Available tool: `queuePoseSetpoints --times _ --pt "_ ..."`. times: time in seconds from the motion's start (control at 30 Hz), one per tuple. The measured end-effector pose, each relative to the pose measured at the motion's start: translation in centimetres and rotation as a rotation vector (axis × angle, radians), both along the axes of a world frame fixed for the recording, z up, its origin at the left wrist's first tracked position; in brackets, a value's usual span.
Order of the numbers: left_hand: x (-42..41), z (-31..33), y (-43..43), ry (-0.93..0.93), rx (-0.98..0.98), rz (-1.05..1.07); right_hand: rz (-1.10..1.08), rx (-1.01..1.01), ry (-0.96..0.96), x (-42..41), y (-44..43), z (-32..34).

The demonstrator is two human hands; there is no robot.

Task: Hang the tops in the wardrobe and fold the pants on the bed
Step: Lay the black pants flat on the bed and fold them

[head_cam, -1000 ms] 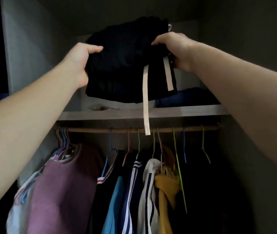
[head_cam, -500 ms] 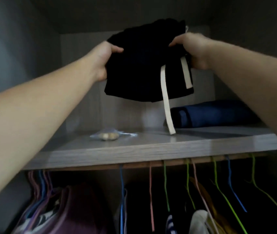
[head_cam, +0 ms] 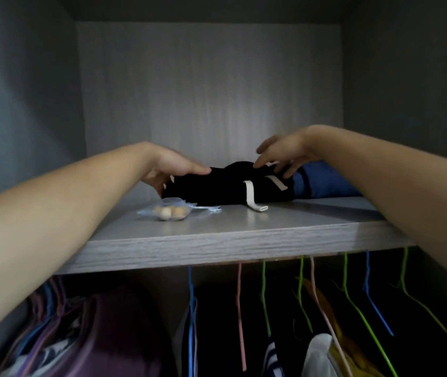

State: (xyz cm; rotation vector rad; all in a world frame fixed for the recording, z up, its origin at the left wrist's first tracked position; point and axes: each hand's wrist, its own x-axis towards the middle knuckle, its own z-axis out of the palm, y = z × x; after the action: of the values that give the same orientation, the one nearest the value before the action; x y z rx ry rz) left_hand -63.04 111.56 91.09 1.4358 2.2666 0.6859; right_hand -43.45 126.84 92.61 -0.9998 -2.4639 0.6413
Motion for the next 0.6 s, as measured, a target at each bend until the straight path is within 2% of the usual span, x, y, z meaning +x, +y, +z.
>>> queuePoseSetpoints --times 0.07,0.17,0.27,0.33,0.4,0.5,0.57,0.6 --pt "-0.4 -0.2 -0.2 0.022 -0.060 -0.095 0.095 0.047 -0.070 0.4 -0.5 -0.3" --pt "-1.5 -0.4 -0.3 0.140 -0.076 -0.109 0.182 0.125 -0.250 0.9 -0.4 -1.0" --pt "-1.7 -1.0 0.6 0.276 0.071 -0.090 0.169 0.376 -0.367 0.6 -0.2 -1.7" --pt "-1.3 -1.3 1.2 0.376 0.173 -0.078 0.152 0.548 -0.391 0.3 -0.3 -1.9" --pt "-1.3 -1.3 1.6 0.404 0.184 -0.081 0.160 0.635 -0.359 0.2 -0.7 -1.6" --pt "-1.6 -1.4 1.5 0.372 0.156 -0.093 0.281 0.534 -0.241 0.1 -1.5 -0.9" --pt "-1.6 -1.4 1.7 0.424 0.177 -0.095 0.346 0.419 -0.236 0.0 -2.1 -1.1" --pt "-1.5 -1.4 1.8 0.472 0.189 -0.094 0.348 0.436 -0.264 -0.1 -2.3 -1.3"
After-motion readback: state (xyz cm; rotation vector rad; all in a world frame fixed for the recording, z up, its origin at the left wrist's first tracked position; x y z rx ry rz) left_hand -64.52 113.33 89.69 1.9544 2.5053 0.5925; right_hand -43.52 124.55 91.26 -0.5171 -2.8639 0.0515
